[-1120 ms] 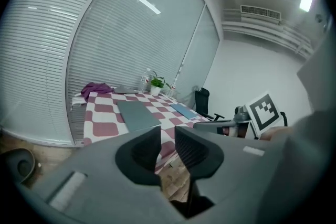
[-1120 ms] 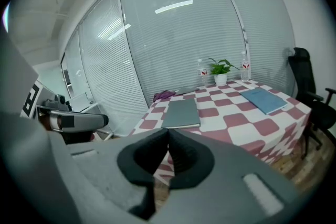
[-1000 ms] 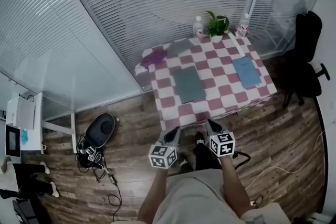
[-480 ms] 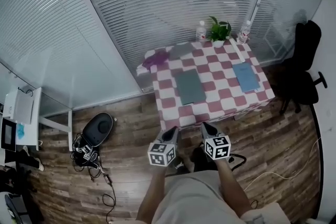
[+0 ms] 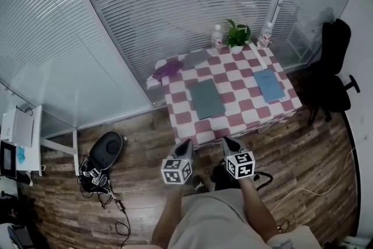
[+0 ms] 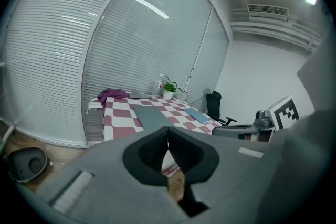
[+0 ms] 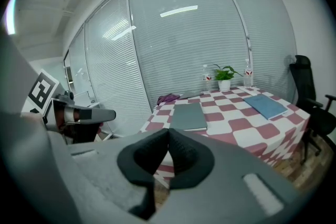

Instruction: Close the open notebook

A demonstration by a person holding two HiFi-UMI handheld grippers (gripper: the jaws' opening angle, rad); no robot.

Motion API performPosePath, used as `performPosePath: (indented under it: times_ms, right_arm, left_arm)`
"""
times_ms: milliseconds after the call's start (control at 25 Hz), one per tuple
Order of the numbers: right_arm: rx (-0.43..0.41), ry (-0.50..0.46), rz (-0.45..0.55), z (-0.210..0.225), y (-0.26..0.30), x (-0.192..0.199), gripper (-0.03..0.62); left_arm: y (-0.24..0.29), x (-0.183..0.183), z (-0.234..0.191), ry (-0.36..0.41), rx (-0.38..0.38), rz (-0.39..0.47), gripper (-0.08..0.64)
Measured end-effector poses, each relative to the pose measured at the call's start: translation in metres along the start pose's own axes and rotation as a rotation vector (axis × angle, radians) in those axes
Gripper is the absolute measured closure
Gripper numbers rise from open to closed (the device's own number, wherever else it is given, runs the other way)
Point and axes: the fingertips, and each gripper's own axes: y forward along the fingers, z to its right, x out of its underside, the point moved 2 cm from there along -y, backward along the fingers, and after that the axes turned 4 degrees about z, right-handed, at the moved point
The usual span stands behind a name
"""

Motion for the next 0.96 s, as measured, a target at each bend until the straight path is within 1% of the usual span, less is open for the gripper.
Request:
performPosePath:
  times_ms: [320, 960]
  right_arm:
    - [0.027, 0.028, 0.002, 0.007, -0.003, 0.006, 0.592]
    - [0.032, 0.033, 0.003, 0.002, 0.009, 0.006, 0.592]
  left_arm:
    - [0.004, 0.003, 0.004, 0.006, 0.024, -0.014, 0.552]
    - [-0.001, -0.002, -0.012, -0.001, -0.003, 0.000, 0.552]
